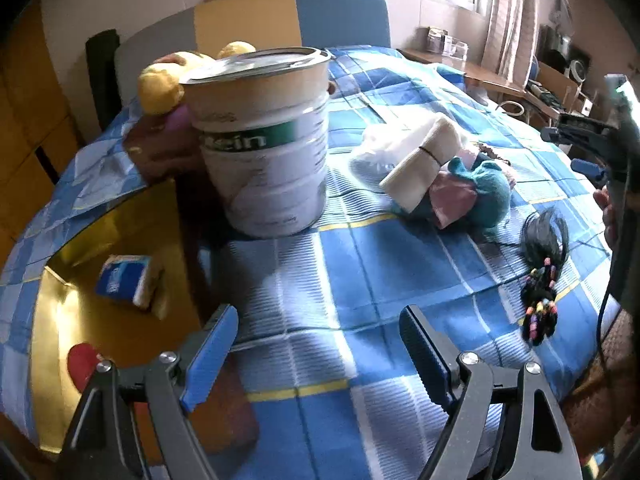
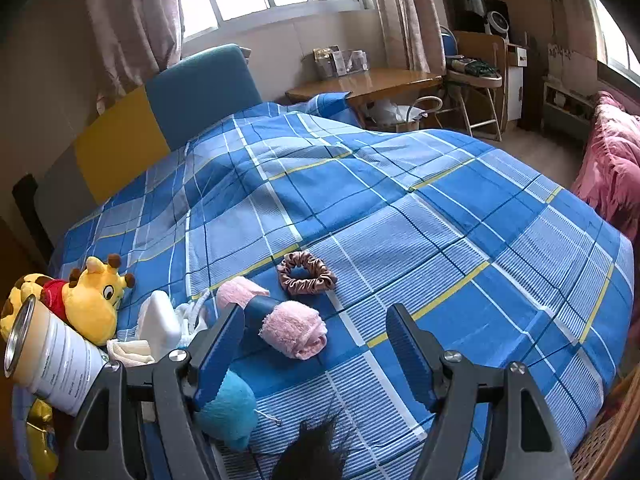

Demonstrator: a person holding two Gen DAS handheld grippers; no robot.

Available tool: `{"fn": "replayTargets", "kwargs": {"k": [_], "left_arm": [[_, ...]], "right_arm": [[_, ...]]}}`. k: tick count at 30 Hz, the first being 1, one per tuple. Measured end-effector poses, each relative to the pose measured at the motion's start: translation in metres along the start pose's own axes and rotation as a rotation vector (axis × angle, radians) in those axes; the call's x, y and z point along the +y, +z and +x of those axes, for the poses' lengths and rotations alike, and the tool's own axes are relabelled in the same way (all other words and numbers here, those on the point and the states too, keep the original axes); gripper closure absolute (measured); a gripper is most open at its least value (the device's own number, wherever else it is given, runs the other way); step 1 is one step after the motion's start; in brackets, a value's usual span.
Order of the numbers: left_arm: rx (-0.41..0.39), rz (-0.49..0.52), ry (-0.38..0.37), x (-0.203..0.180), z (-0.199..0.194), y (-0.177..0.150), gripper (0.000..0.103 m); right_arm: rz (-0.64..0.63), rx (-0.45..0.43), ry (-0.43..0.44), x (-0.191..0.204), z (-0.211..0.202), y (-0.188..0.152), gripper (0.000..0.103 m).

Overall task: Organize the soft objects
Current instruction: 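Withdraw both tools from the tray back toward the pile, then grasp the white rolled sock with the left tool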

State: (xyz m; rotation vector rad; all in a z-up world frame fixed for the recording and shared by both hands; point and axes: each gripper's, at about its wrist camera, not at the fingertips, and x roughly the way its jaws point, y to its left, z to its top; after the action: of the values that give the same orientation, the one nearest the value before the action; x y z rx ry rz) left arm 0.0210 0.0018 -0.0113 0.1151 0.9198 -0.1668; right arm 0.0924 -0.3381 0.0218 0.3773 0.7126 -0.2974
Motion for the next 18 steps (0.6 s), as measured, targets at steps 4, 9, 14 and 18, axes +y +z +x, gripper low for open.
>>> {"fn": "replayTargets", "kwargs": {"k": [4,9,14,18], "left_arm": [[-0.022,0.031,-0.027,-0.015,0.009,0.019,0.02],[-0.063,0.124,-0.012,-0.042,0.028,0.048,0.02],[-0.105,0.175,-0.065,-0.062,0.046,0.078,0.02],[-0.135,0.226,-0.091,-0.078,0.065,0.098,0.032]], "right_arm": [[0.014,0.009,0.011,-0.002,0.001,0.0,0.029],[0.021,0.018,0.027,-0.003,0.002,0.0,0.029],[0.022,0.033,0.044,-0.002,0.004,0.0,0.029],[0.026,0.036,0.057,-0.003,0.004,0.0,0.029]]}}
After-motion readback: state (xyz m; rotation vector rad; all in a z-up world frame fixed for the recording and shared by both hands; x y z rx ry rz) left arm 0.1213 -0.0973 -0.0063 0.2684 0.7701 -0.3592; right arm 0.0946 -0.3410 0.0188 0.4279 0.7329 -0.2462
